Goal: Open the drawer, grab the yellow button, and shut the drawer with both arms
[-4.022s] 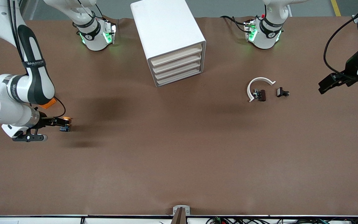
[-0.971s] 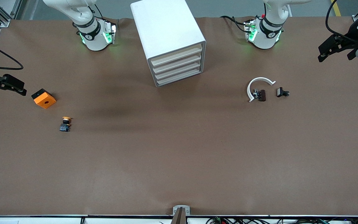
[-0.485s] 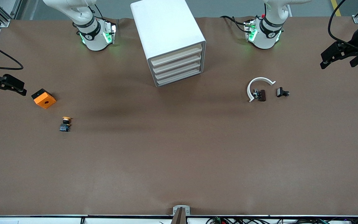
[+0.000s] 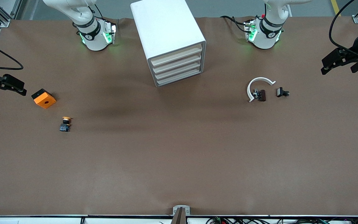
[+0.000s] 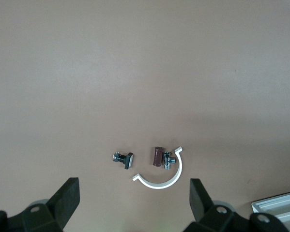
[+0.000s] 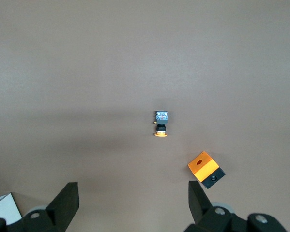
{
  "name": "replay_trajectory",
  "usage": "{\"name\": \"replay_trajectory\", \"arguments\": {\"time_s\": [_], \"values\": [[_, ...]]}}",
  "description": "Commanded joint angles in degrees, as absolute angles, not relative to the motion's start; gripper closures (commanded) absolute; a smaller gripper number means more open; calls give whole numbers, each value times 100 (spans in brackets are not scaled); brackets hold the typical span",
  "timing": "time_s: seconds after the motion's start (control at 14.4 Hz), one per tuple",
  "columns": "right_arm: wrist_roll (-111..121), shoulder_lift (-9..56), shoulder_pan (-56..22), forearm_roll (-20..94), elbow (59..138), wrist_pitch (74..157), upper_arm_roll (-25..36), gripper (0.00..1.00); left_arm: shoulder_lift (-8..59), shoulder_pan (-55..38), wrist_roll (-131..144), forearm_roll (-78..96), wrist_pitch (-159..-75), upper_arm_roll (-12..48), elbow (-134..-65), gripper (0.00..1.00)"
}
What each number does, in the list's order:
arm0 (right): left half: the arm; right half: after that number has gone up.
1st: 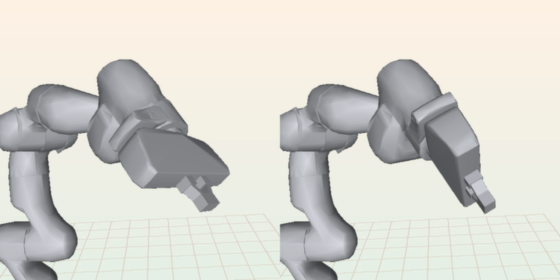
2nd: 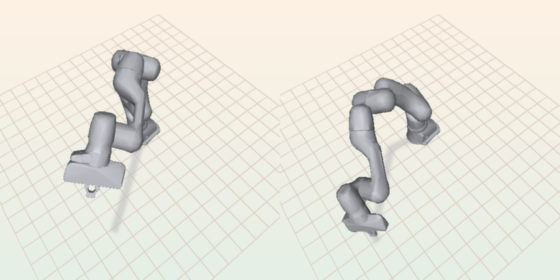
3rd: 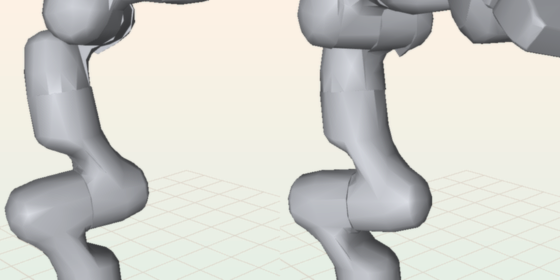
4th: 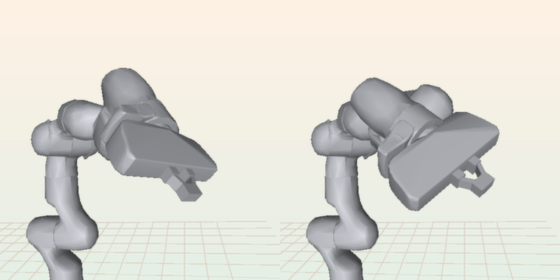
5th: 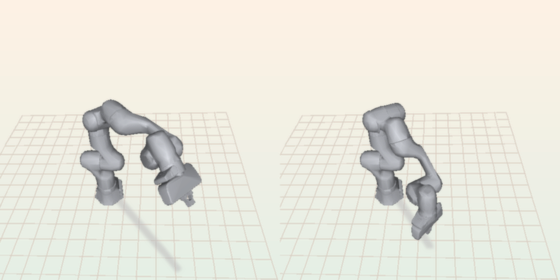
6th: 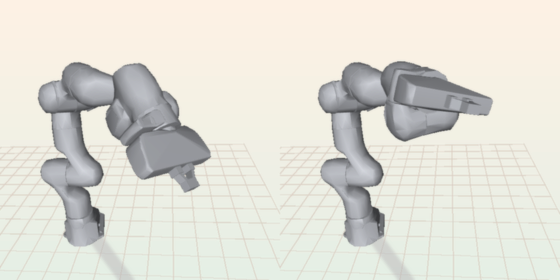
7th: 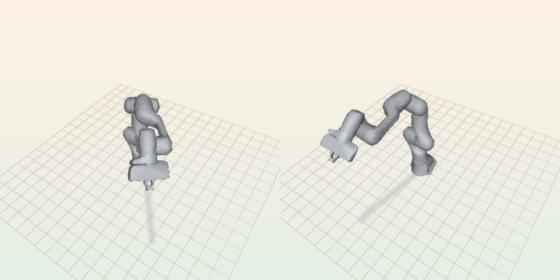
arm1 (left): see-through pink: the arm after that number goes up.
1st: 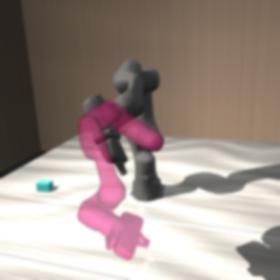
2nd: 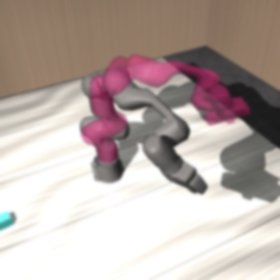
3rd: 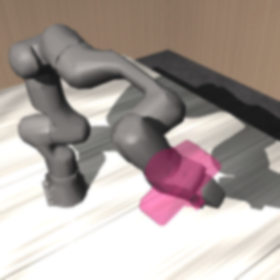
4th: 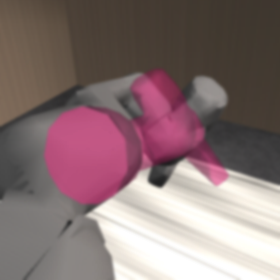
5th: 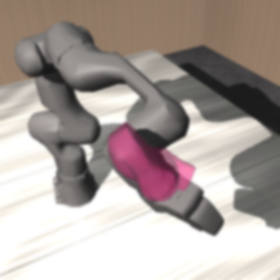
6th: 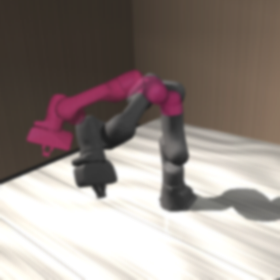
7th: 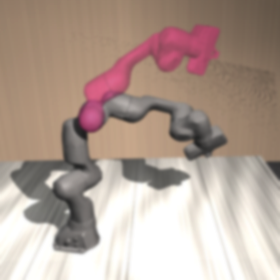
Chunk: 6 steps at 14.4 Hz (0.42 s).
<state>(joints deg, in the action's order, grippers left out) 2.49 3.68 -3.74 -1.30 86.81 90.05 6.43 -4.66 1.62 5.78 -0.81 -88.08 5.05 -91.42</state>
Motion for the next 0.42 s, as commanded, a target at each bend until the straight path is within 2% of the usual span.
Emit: {"name": "replay_trajectory", "arguments": {"time_s": [0.0, 0.35], "values": [[202, 431, -343, -149, 8534, 8903, 624, 0, -396, 176, 545, -88, -8745, 510, -8974, 0], [202, 431, -343, -158, 8525, 8903, 624, 0, -352, 158, 562, -88, -8745, 510, -8982, 0]]}}
